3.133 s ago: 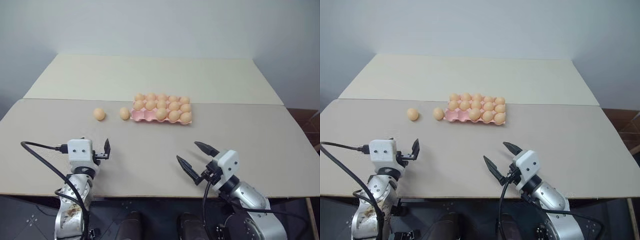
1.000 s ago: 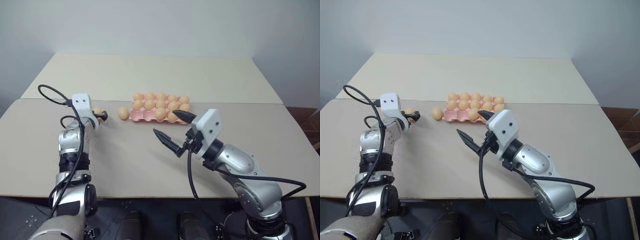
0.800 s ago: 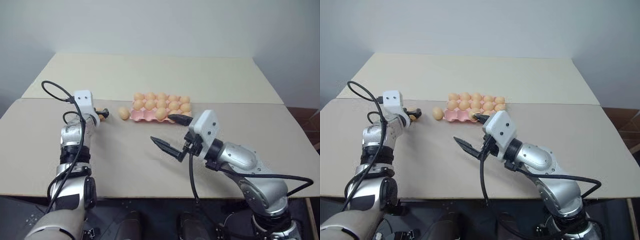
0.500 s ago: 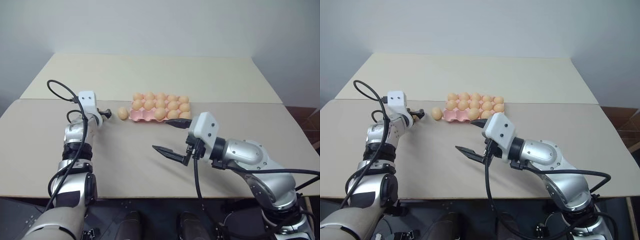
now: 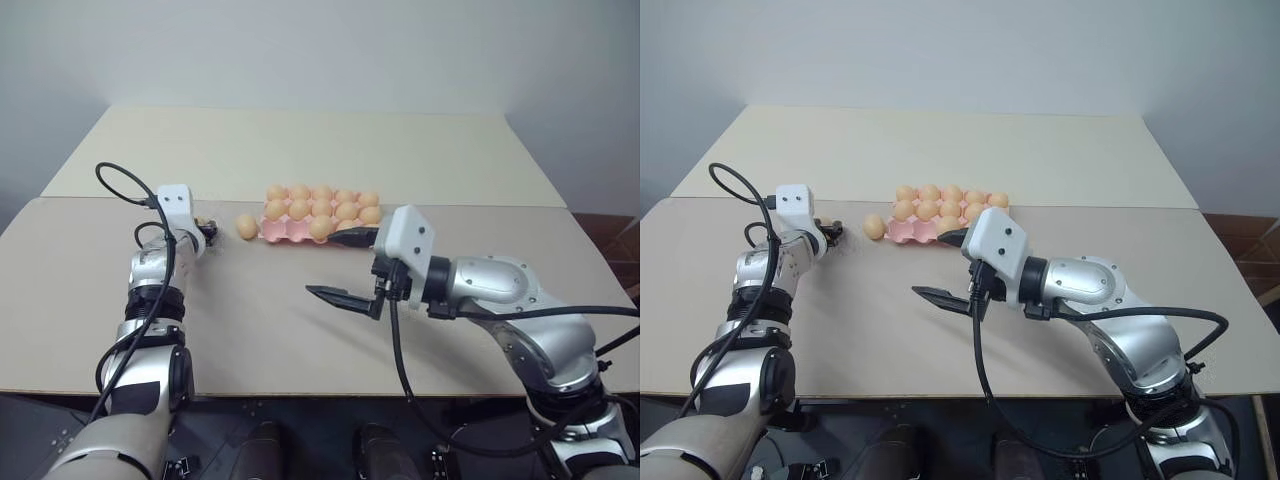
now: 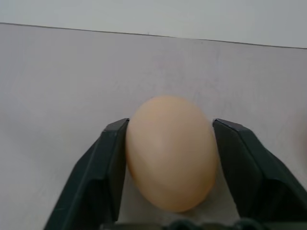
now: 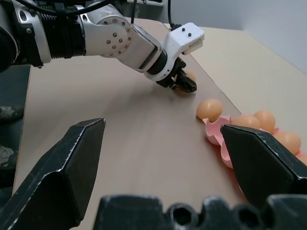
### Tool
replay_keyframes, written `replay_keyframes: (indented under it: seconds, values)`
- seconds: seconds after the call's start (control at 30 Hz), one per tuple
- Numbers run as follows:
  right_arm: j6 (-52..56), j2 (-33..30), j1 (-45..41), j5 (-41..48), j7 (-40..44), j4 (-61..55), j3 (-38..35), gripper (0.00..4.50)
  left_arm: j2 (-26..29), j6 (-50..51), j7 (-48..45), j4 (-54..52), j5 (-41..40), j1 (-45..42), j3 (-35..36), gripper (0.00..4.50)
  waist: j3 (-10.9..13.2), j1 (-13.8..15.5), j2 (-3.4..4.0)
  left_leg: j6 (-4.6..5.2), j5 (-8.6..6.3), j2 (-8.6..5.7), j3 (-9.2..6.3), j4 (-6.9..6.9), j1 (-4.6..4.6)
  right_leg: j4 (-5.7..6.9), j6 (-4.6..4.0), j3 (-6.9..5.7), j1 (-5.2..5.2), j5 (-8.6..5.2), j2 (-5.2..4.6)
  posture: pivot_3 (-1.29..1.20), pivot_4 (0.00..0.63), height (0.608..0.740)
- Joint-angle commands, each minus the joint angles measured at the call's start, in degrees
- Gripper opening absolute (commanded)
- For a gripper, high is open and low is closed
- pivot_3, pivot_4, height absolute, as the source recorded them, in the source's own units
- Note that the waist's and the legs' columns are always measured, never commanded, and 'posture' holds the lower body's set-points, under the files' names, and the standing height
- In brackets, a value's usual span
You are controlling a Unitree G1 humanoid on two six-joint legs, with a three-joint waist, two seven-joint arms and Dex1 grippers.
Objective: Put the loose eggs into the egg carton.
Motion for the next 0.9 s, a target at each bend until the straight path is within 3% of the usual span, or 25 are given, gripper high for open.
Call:
replay_keyframes:
  seconds: [0.03,0.13,0.27,0.4,0.67,0.9]
  values:
    - [-0.2,0.3,-0.6,0.8,-0.5,-1.0,-1.8,4.5,1.2,-1.1,-0.3,-2.9,0.1,-0.4,-0.1,1.81,0.0,0.0,0.0,0.0,0.0,0.0,0.0,0.0,0.0,0.0,0.0,0.0,0.0,0.0,0.0,0.0,0.15,0.74]
    - [-0.3,0.4,-0.2,0.6,-1.1,-1.5,-2.3,4.5,1.5,-1.7,0.5,-7.0,0.9,1.6,-0.5,1.7,0.0,0.0,0.0,0.0,0.0,0.0,0.0,0.0,0.0,0.01,0.0,0.0,0.0,0.0,0.0,0.0,0.15,0.74]
    - [0.5,0.2,1.3,1.6,-2.5,-3.1,-4.7,4.5,1.8,-5.6,-1.7,-25.0,5.1,7.8,-7.2,1.69,0.0,0.0,0.0,0.0,0.0,0.02,-0.01,0.0,-0.01,0.01,-0.01,0.03,-0.03,0.01,-0.01,0.0,0.15,0.74]
    - [2.3,-0.7,3.9,2.8,-4.5,-5.2,-8.4,4.5,-2.6,-4.0,-4.5,-37.5,4.5,8.7,-13.2,1.67,0.0,1.6,0.0,-0.09,0.04,0.0,0.0,0.0,-0.09,0.0,0.0,-0.03,-0.03,0.04,-0.09,0.0,0.15,0.74]
    - [7.7,-2.5,6.8,4.9,-9.8,-8.9,-13.0,4.5,-10.8,-9.7,-6.1,-32.7,7.2,7.6,-21.1,1.67,0.0,0.8,0.0,-0.07,0.05,0.0,0.05,0.02,-0.04,-0.08,0.04,0.07,-0.01,0.08,0.02,0.0,0.15,0.74]
    - [9.9,-2.9,6.8,5.4,-12.8,-10.5,-13.2,4.5,-12.5,-12.1,-6.7,-29.4,8.5,8.2,-22.2,1.67,0.0,0.6,0.0,-0.06,0.05,-0.02,0.03,0.01,-0.04,-0.08,0.05,0.07,-0.01,0.08,0.01,0.0,0.15,0.74]
